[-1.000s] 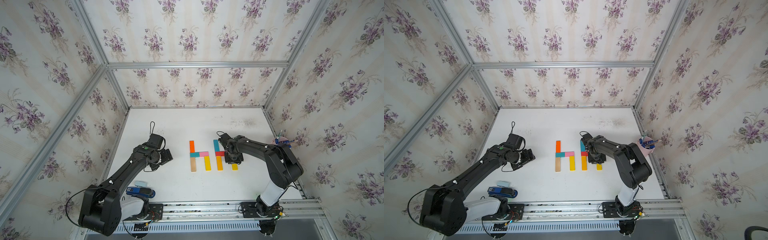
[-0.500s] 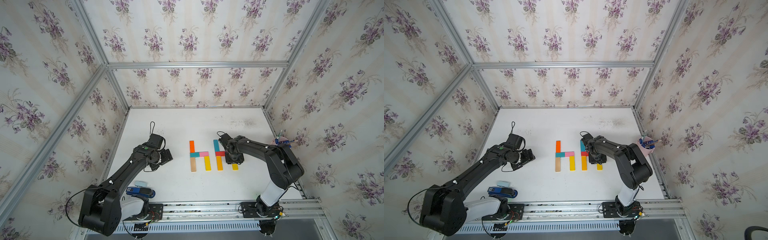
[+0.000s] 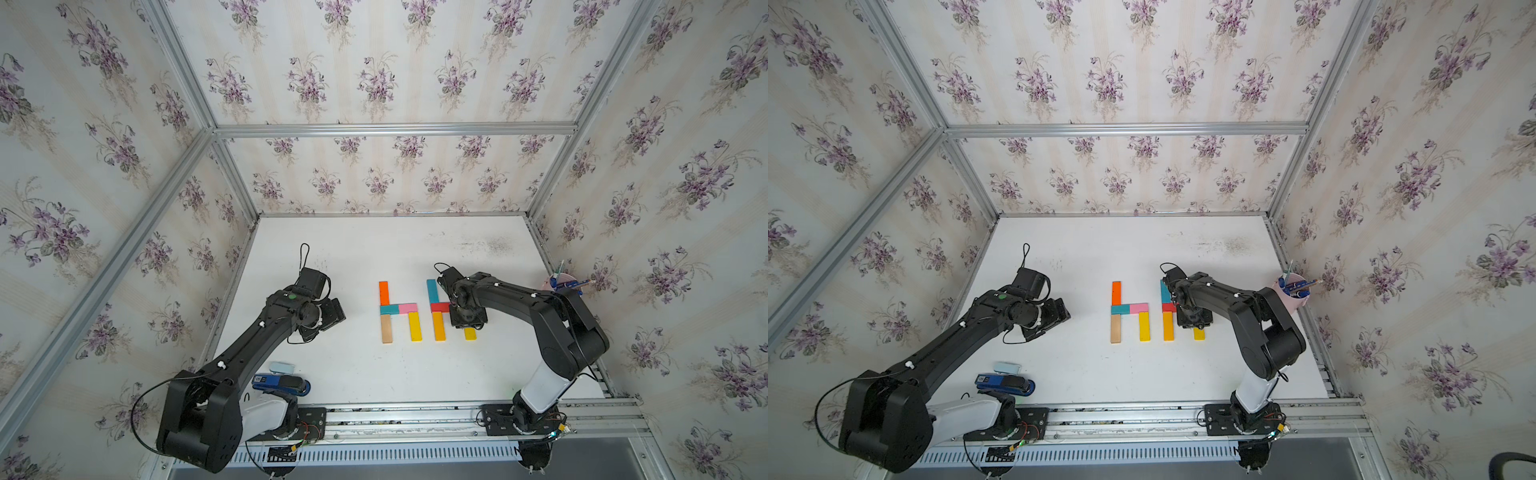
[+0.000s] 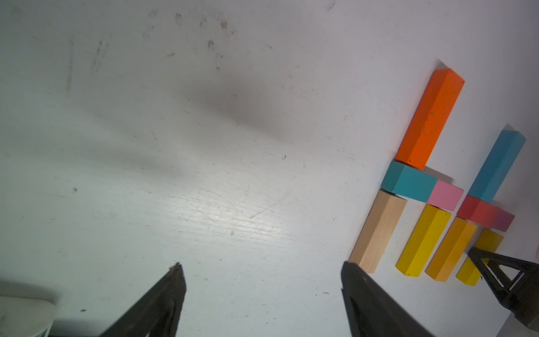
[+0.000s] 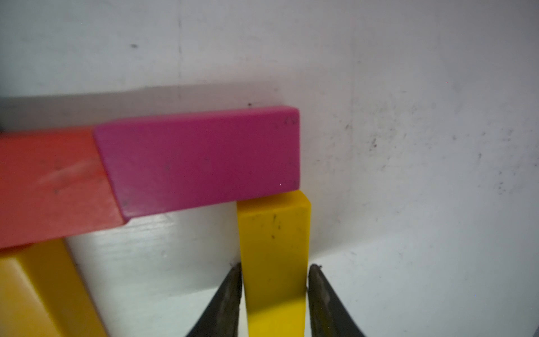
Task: Assemble the letter h with building blocks
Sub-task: Assemble the building block at the center of the board.
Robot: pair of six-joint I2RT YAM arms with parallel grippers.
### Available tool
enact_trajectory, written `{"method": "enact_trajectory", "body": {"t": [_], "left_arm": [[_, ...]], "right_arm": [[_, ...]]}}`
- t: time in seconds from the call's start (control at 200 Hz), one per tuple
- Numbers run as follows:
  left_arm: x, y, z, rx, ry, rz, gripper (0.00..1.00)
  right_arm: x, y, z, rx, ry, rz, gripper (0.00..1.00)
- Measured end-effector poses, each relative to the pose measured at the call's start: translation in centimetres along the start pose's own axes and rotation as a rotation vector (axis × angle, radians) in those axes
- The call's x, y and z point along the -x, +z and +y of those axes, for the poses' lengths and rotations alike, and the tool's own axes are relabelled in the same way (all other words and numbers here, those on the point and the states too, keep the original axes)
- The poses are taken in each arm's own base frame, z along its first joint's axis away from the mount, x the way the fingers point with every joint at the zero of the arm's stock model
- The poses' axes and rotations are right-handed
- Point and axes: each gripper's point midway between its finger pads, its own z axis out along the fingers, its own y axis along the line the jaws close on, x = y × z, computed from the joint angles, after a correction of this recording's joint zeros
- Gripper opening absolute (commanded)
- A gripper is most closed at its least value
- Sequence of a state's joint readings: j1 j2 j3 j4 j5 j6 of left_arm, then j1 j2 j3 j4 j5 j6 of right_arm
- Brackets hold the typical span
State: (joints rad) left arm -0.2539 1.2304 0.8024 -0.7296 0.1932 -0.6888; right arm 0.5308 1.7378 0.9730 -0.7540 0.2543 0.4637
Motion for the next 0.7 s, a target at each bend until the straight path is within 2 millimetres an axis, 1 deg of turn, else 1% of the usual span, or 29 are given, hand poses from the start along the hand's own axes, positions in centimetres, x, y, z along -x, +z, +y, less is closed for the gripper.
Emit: {"method": "enact_trajectory", "body": {"t": [0.475, 0.574, 0.704], "left_arm": [[0.04, -0.01, 0.04, 0.002, 0.0, -0.003, 0.86], [0.04, -0.01, 0.05, 0.003, 0.0, -0.002, 0.86], [0.04, -0.01, 0.05, 0.003, 0.0, -0.003, 0.86]], "right_arm": [[0.01, 0.03, 0.1, 0.006, -0.013, -0.001, 0.38], [0.02, 0.03, 0.11, 0.006, -0.014, -0.001, 0.35], [0.02, 0.02, 0.12, 0.006, -0.016, -0.001, 0.35]]}}
